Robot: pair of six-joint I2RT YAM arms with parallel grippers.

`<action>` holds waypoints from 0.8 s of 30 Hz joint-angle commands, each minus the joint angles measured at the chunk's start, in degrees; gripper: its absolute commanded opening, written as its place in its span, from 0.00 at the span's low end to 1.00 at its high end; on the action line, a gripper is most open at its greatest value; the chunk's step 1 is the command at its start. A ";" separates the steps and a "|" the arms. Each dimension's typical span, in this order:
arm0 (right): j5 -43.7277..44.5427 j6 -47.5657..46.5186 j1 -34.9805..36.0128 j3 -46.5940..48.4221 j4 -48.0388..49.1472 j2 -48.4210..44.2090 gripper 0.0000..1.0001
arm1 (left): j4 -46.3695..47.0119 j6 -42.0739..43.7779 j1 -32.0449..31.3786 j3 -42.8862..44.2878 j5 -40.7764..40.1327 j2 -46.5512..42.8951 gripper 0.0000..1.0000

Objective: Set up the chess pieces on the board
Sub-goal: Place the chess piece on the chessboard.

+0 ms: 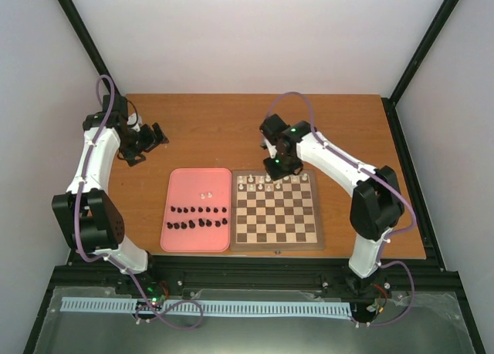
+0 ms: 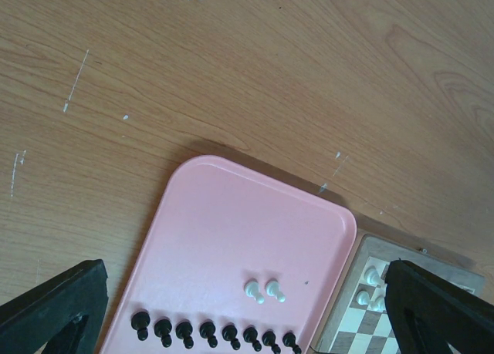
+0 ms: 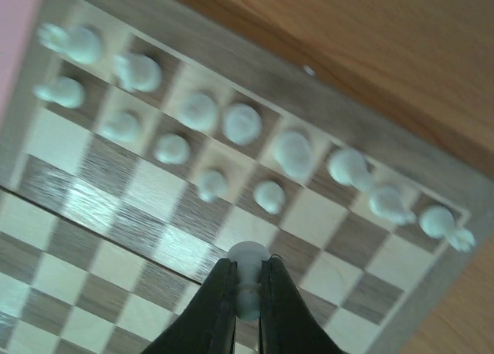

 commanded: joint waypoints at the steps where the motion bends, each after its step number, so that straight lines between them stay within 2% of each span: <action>1: 1.04 1.10 -2.70 -6.15 2.24 -4.01 0.04 | 0.54 0.47 -0.01 1.16 0.02 -0.55 1.00; 8: -0.58 0.77 -4.44 -11.58 5.04 -3.95 0.04 | 0.29 0.64 -0.06 1.20 -0.23 -0.47 1.00; 24: 1.34 -0.10 -6.21 -13.57 6.26 -0.58 0.08 | -0.05 0.78 -0.02 1.84 -0.46 0.06 1.00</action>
